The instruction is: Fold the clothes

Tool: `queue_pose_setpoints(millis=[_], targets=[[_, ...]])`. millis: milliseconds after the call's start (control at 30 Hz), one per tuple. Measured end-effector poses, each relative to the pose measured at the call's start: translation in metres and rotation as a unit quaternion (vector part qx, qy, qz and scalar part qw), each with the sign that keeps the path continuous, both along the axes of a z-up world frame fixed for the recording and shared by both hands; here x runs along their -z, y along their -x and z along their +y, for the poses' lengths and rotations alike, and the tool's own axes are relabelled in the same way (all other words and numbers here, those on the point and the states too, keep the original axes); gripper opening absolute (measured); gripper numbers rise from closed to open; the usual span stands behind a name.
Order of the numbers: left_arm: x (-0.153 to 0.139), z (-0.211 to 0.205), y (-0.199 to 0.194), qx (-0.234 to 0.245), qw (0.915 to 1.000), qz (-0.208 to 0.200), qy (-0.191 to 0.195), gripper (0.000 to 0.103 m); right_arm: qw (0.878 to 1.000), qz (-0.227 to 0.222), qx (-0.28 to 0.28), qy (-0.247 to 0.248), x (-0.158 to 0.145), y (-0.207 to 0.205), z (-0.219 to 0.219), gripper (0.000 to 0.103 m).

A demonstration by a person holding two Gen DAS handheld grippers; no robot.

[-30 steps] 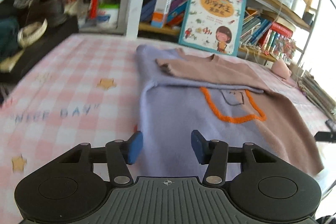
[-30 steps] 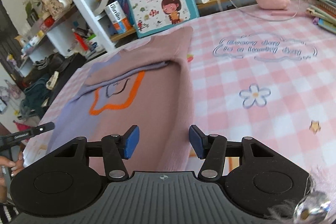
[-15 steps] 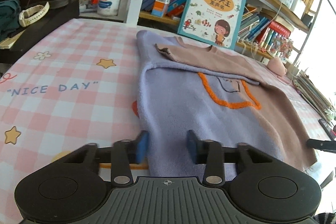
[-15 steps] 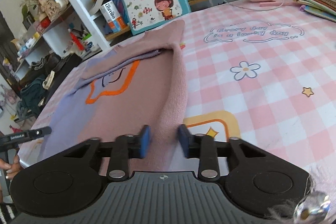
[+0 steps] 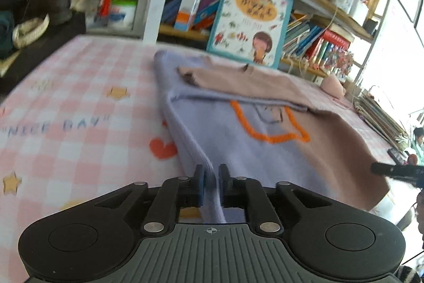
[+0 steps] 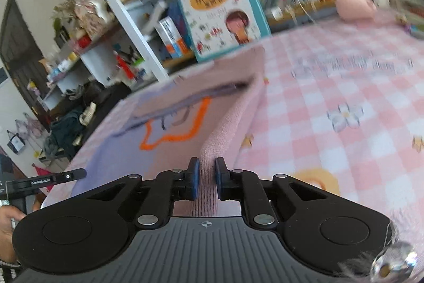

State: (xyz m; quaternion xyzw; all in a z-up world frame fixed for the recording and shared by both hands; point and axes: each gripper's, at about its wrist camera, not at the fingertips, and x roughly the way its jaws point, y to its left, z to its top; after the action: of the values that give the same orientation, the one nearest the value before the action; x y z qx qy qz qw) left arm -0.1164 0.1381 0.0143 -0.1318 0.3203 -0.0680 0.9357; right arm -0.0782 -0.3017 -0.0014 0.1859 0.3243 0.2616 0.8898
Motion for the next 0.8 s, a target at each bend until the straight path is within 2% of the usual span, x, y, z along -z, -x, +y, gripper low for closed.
queue_pose_setpoints(millis=[100,267,367,433,467,500,667,733,800], targets=[[0.005,0.005,0.007,0.000,0.9999,0.012,0.008,0.031,1.000,0.020,0.009,-0.013,0.008,0.002,-0.007,0.017],[0.014,0.006,0.016,0.009,0.9992,0.024,0.031,0.031,0.999,0.040,0.007,-0.024,0.015,0.010,-0.013,0.022],[0.016,0.006,0.019,0.010,0.9993,0.018,0.031,0.031,0.999,0.043,0.005,-0.026,0.019,0.013,-0.014,0.025],[0.017,0.007,0.018,0.008,0.9991,0.015,0.038,0.027,0.998,0.049,0.008,-0.038,0.020,0.012,-0.017,0.025],[0.018,0.009,0.017,0.005,0.9991,0.013,0.040,0.009,0.998,0.051,0.009,-0.046,0.021,0.010,-0.018,0.027],[0.020,0.010,0.016,0.002,0.9990,0.012,0.042,0.004,0.997,0.053,0.010,-0.054,0.022,0.008,-0.019,0.029],[0.024,0.025,0.014,-0.023,0.9978,0.007,0.062,0.004,0.995,0.061,0.023,-0.076,0.023,-0.007,-0.028,0.034],[0.024,0.032,0.014,-0.036,0.9967,0.006,0.073,0.004,0.994,0.067,0.019,-0.079,0.024,-0.012,-0.028,0.034],[0.025,0.035,0.013,-0.036,0.9961,0.010,0.080,0.005,0.994,0.073,0.013,-0.083,0.024,-0.017,-0.028,0.029]])
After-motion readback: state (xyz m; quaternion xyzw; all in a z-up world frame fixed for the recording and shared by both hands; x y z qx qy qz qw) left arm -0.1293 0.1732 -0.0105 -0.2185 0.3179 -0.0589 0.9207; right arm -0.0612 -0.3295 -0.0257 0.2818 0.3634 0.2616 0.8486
